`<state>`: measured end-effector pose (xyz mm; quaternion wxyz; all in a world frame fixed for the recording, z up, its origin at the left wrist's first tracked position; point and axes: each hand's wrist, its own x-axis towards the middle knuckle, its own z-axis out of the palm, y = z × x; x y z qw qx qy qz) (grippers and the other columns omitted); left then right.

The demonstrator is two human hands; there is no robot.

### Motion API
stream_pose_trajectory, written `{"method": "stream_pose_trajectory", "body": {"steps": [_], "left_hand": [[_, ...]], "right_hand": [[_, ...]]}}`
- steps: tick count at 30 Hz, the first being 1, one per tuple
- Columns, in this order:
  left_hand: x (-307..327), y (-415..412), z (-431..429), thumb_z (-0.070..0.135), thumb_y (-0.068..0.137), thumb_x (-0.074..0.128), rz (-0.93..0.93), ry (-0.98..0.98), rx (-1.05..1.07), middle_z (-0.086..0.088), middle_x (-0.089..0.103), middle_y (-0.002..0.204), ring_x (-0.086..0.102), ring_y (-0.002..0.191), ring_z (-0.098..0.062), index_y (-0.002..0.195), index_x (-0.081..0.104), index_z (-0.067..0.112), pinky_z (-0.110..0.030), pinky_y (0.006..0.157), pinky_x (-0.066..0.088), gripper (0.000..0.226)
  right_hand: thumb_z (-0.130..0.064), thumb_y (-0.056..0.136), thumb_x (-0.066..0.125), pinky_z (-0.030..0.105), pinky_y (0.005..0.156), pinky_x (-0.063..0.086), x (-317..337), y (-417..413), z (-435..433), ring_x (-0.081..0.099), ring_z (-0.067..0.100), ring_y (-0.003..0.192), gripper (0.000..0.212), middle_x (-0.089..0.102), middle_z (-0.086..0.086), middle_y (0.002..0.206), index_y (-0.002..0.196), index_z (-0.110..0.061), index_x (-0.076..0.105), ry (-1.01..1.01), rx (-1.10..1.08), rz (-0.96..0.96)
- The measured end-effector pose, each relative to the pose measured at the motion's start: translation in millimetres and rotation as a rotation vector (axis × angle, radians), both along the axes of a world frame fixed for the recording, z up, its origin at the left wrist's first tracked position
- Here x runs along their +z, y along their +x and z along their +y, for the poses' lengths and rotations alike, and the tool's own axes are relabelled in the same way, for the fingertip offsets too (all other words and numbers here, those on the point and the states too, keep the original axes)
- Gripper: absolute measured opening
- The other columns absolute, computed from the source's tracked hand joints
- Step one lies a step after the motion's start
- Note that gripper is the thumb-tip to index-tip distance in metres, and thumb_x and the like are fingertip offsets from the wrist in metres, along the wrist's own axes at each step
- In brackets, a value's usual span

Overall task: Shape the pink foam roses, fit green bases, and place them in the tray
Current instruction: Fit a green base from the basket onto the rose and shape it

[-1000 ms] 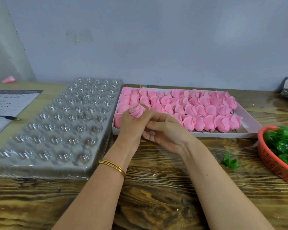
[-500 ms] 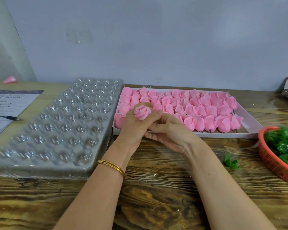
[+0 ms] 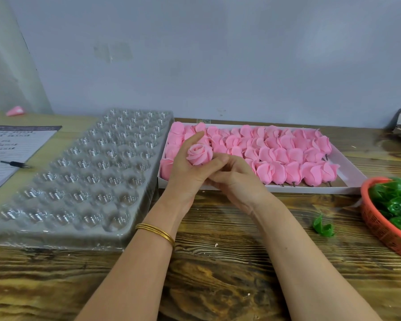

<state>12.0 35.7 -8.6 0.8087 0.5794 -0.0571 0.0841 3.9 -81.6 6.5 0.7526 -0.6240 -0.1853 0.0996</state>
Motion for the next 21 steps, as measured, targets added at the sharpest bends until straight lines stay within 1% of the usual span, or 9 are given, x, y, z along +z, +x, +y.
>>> {"method": "stream_pose_trajectory", "body": {"steps": [2,4,7,8,10,11,15,18,21], "left_hand": [[0,0,0,0.033,0.046,0.091,-0.005,0.016,0.007,0.001,0.062,0.126,0.063,0.114,-0.013,0.119,0.063,0.036,-0.024,0.080,0.055,0.078],[1,0,0,0.032,0.045,0.091,-0.014,0.027,0.024,0.004,0.063,0.124,0.064,0.113,-0.011,0.123,0.061,0.034,-0.024,0.080,0.055,0.083],[4,-3,2,0.029,0.056,0.090,-0.042,0.097,0.086,0.000,0.060,0.125,0.060,0.117,-0.012,0.129,0.059,0.032,-0.025,0.086,0.053,0.080],[5,-4,2,0.028,0.063,0.087,-0.056,0.151,0.114,0.001,0.060,0.125,0.057,0.119,-0.010,0.131,0.058,0.033,-0.023,0.089,0.051,0.074],[5,-6,1,0.026,0.077,0.082,-0.098,0.276,0.174,0.005,0.061,0.121,0.055,0.115,-0.001,0.130,0.058,0.034,-0.014,0.089,0.046,0.059],[5,-6,0,0.024,0.082,0.079,-0.123,0.347,0.206,0.005,0.061,0.120,0.054,0.112,0.002,0.129,0.058,0.033,-0.010,0.089,0.043,0.053],[3,-6,-4,0.021,0.091,0.067,-0.186,0.548,0.273,0.004,0.058,0.114,0.050,0.103,0.013,0.125,0.060,0.025,-0.004,0.087,0.037,0.034],[1,-5,-4,0.014,0.095,0.062,-0.233,0.609,0.331,0.001,0.057,0.109,0.048,0.096,0.019,0.121,0.064,0.020,-0.002,0.085,0.035,0.027],[-2,-5,-4,0.012,0.095,0.060,-0.264,0.647,0.360,-0.001,0.058,0.109,0.049,0.098,0.015,0.120,0.064,0.019,-0.001,0.085,0.035,0.027]], "right_hand": [[0.016,0.087,0.052,0.035,0.092,0.055,2,-1,-1,0.069,0.024,0.101,0.032,0.072,0.012,0.100,0.104,-0.005,0.069,-0.104,-0.080,-0.089],[0.009,0.090,0.055,0.030,0.088,0.055,2,0,-2,0.068,0.018,0.100,0.028,0.073,0.006,0.100,0.109,-0.007,0.068,-0.211,-0.162,-0.143],[-0.005,0.094,0.059,0.042,0.099,0.050,-3,4,-2,0.062,0.022,0.113,0.031,0.068,0.008,0.117,0.125,-0.004,0.060,-0.435,-0.286,-0.232],[-0.007,0.094,0.060,0.040,0.099,0.049,-5,5,-1,0.062,0.018,0.110,0.030,0.067,0.004,0.114,0.124,-0.006,0.060,-0.491,-0.309,-0.270],[-0.006,0.093,0.060,0.033,0.087,0.051,-6,2,0,0.060,0.003,0.091,0.023,0.063,-0.010,0.096,0.114,-0.015,0.061,-0.534,-0.353,-0.351],[-0.003,0.091,0.060,0.031,0.082,0.051,-6,1,1,0.058,0.002,0.084,0.024,0.060,-0.012,0.091,0.113,-0.013,0.062,-0.548,-0.370,-0.385],[0.005,0.086,0.057,0.045,0.082,0.050,-9,2,2,0.058,0.025,0.091,0.026,0.062,0.012,0.101,0.109,-0.005,0.063,-0.643,-0.379,-0.453],[0.004,0.085,0.056,0.046,0.081,0.048,-9,1,3,0.055,0.025,0.089,0.026,0.060,0.012,0.098,0.105,-0.009,0.063,-0.680,-0.348,-0.492],[0.005,0.084,0.057,0.045,0.083,0.047,-9,1,3,0.054,0.024,0.089,0.027,0.060,0.011,0.098,0.107,-0.009,0.064,-0.690,-0.349,-0.488]]}}
